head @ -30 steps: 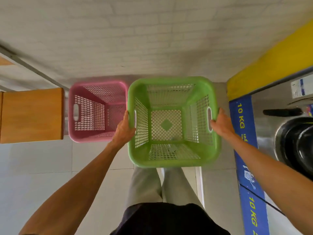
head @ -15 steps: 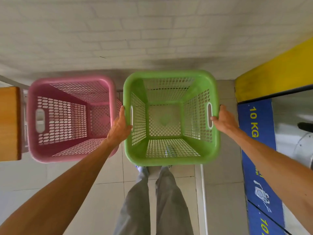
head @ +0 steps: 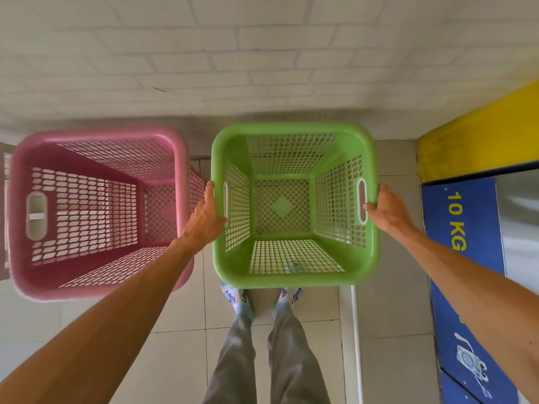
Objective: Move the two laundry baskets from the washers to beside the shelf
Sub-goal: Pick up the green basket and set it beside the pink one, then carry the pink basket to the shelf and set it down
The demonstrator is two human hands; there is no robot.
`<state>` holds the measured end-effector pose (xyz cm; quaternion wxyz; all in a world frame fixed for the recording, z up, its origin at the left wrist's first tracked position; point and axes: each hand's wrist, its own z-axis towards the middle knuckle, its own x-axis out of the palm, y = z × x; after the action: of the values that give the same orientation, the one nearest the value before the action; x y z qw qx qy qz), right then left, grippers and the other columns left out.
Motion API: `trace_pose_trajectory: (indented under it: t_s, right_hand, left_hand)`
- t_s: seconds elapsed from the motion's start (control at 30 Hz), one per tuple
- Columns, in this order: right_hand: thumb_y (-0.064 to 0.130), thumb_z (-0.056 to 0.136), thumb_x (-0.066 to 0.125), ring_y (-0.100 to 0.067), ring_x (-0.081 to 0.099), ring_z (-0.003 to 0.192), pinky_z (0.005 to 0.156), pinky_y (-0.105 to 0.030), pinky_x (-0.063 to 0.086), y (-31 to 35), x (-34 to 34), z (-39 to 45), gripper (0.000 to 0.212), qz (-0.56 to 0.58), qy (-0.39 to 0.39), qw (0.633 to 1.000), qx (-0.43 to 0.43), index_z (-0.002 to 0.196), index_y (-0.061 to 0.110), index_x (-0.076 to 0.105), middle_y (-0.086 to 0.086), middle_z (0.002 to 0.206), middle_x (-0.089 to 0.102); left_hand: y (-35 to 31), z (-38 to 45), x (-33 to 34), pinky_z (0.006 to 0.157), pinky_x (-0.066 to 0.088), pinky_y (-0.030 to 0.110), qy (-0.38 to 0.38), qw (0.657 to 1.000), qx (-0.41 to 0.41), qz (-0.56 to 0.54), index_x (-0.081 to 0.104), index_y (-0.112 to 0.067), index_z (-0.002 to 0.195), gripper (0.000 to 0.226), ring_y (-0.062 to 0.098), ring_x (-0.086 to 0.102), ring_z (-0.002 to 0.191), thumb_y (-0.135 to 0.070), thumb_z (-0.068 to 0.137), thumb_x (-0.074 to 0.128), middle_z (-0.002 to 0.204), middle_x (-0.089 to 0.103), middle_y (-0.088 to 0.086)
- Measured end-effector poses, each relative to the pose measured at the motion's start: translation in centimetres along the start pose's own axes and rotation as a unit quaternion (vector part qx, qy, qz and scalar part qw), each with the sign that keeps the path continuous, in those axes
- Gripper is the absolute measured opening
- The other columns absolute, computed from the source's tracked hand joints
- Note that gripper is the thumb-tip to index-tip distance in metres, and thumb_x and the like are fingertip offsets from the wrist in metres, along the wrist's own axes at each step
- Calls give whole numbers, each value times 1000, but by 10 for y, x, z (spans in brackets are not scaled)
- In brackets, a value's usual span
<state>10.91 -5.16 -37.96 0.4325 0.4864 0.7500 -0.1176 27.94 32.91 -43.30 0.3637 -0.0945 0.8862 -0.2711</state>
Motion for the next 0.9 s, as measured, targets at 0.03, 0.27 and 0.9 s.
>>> trace_pose_trajectory:
  t_s: [0.03,0.27,0.9]
  right_hand:
    - [13,93,62,-21,57,64,43,-18,36,-1,2,3,38,-2,-5,1000,0,125,-1,46,-18,106,64]
    - [16,88,69,-30,63,79,56,-33,55,-8,7,8,50,-31,-30,999,-23,129,5,41,-21,112,61]
    - [51,97,43,-26,58,114,90,-39,54,242,70,-167,62,-196,26,951,-237,143,10,36,-16,135,51]
  left_hand:
    - [-2,1,1,69,62,51,2,1000,-1,-2,-8,-31,153,107,33,70,85,1,85,68,123,56,26]
    - [-4,-5,1,75,60,57,-14,1000,-1,0,-2,-32,153,105,37,68,98,-11,82,72,127,55,23]
    - [69,-157,-195,97,47,57,-123,984,-62,111,25,-16,147,84,32,50,116,-63,85,56,133,46,15]
